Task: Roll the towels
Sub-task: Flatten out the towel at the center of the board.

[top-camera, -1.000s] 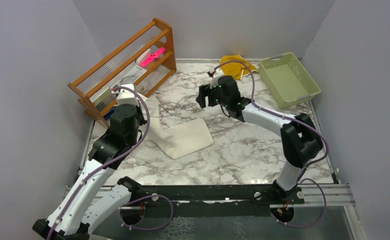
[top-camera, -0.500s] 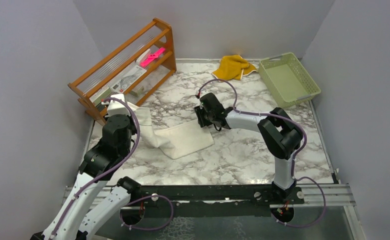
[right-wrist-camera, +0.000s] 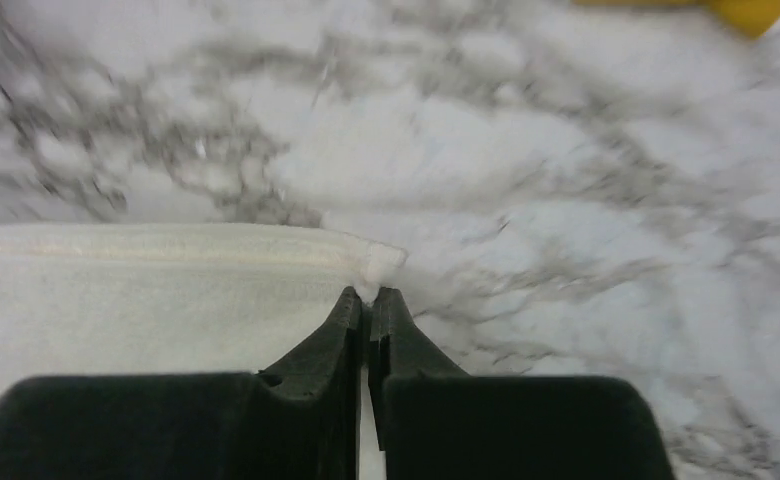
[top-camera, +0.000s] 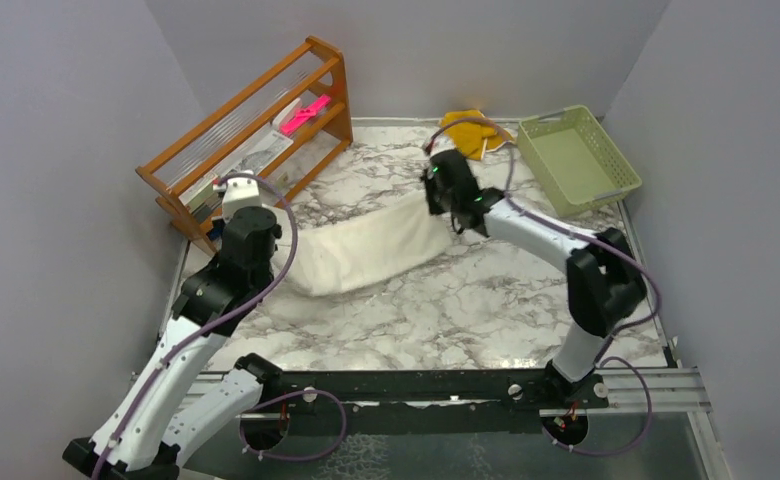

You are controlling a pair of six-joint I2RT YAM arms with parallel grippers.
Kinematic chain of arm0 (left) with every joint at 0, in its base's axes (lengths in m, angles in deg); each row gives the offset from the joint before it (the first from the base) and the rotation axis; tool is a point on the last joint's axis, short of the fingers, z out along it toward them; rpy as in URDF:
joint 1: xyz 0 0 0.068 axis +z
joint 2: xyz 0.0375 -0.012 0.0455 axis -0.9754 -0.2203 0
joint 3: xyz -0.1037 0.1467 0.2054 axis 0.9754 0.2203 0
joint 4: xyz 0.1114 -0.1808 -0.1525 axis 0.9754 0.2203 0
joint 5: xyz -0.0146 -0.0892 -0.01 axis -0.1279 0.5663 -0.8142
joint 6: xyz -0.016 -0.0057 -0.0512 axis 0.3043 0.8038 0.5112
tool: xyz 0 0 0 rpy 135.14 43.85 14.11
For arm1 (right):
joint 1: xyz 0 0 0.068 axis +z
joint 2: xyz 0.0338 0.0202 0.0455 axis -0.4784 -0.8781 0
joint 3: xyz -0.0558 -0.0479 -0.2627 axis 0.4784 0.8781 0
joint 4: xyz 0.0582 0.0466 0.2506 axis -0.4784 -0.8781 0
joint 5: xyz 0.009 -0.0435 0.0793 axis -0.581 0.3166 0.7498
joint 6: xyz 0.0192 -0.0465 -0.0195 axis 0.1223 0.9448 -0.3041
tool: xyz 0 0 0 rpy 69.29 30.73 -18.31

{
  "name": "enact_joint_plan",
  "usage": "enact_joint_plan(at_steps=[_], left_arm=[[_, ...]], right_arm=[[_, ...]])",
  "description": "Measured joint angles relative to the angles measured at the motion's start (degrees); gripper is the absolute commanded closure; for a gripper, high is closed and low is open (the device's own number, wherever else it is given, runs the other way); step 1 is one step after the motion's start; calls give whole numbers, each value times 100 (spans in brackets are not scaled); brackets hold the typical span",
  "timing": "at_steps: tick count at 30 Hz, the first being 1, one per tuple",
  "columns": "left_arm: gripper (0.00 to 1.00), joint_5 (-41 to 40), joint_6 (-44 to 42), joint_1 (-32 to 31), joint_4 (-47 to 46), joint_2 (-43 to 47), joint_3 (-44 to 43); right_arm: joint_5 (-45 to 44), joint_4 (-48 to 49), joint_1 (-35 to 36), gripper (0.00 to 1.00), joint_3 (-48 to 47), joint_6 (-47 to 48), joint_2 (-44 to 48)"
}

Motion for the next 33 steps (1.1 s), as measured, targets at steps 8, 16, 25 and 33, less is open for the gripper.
enact_joint_plan(at_steps=[8, 16, 25, 33], left_arm=[[79, 236, -737, 2, -754, -1075, -1563], [1, 699, -688, 9, -1300, 1294, 61], [1, 772, 101, 9, 2, 404, 516], [11, 876, 7, 11, 66, -680, 494]], right_arm=[[166, 728, -1429, 86, -439, -20, 2579], [42, 2236, -1213, 15, 2723, -586, 5737], [-166, 1606, -1224, 24, 2994, -1056, 4664], [442, 498, -1045, 34, 2197, -791, 2983]])
